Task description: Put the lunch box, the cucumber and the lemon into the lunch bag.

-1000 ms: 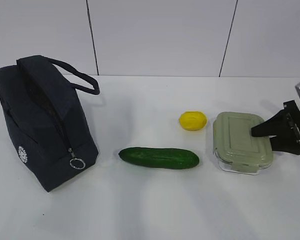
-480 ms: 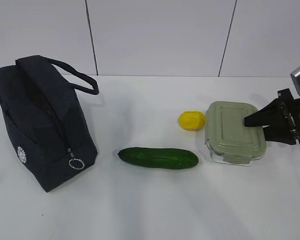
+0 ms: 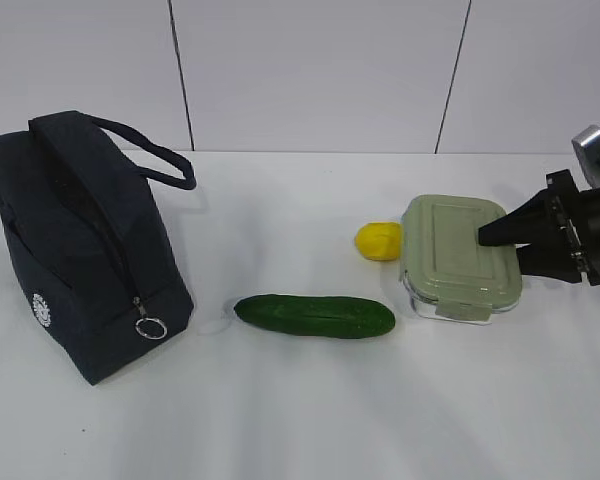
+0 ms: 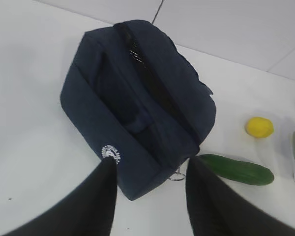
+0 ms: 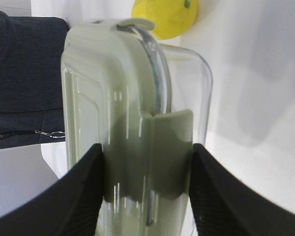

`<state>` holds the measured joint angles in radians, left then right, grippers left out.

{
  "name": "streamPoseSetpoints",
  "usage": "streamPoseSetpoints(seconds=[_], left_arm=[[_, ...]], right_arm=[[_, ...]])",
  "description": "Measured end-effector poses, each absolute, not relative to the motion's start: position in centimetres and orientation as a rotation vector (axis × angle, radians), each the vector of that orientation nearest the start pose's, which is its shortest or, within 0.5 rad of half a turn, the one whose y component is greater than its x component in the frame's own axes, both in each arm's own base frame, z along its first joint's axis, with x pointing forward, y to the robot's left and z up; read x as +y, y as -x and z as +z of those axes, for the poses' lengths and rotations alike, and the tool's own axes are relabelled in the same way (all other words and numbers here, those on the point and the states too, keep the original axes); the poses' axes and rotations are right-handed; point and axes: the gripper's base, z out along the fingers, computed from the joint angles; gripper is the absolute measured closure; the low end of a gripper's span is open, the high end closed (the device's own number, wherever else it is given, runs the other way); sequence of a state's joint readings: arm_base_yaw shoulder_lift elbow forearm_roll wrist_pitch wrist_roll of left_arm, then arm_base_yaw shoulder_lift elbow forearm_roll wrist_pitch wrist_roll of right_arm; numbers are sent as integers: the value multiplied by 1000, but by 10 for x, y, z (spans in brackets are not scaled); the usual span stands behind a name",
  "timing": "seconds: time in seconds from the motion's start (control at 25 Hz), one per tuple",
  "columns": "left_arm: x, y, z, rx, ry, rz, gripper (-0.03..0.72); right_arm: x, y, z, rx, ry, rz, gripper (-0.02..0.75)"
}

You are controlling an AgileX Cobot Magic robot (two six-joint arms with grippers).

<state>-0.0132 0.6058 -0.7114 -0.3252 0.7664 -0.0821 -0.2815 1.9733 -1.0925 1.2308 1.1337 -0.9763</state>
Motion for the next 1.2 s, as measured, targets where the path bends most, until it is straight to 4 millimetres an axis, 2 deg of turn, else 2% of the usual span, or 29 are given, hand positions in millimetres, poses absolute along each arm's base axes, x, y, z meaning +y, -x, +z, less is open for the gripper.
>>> streamPoseSetpoints(seconds=[0.28, 0.4, 0.64, 0.8, 1.0, 1.2], left_arm=[[-37, -159, 325, 2185, 180, -662, 353], [-34, -179, 322, 2185, 199, -721, 352], [-1, -217, 317, 2136, 364, -892, 351], [19, -235, 292, 2210, 424, -1000, 351], [29, -252, 264, 2281, 513, -1091, 351], [32, -257, 261, 2254, 559, -1075, 351]], right_arm=[[-21, -353, 163, 2466, -110, 1328, 337], [-21, -353, 163, 2466, -110, 1328, 337], [-21, -353, 163, 2465, -113, 1329, 337], [-21, -353, 163, 2466, -113, 1330, 337], [-20, -352, 170, 2449, -106, 1323, 337], [-20, -354, 173, 2425, -123, 1332, 337]])
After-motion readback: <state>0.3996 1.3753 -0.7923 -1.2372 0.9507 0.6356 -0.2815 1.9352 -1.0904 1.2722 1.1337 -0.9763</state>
